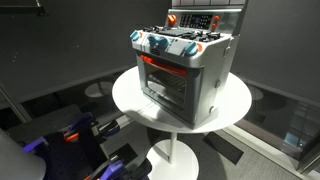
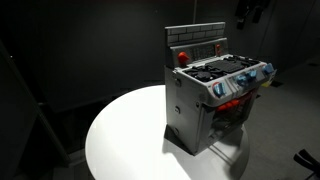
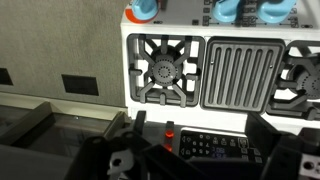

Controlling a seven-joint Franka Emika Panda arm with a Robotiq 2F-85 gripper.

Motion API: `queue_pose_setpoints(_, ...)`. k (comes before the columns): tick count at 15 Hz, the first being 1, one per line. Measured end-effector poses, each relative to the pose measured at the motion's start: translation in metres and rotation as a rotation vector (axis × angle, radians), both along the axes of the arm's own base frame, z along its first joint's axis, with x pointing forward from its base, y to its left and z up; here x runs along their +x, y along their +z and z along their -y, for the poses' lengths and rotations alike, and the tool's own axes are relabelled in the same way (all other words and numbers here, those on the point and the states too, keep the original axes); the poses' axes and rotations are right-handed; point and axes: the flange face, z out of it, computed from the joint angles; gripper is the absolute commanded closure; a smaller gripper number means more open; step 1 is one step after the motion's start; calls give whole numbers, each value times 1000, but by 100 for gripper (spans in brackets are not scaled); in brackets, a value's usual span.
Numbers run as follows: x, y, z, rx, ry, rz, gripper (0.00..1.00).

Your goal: Push the top orange button on the stoves button display

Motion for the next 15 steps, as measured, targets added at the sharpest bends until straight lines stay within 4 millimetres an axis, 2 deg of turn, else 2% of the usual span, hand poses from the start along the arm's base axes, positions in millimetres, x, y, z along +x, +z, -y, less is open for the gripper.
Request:
queue_pose_setpoints(7, 17, -4, 12, 12, -49, 112, 0)
queue_pose_setpoints(15, 42, -50, 42, 0, -157, 116, 0)
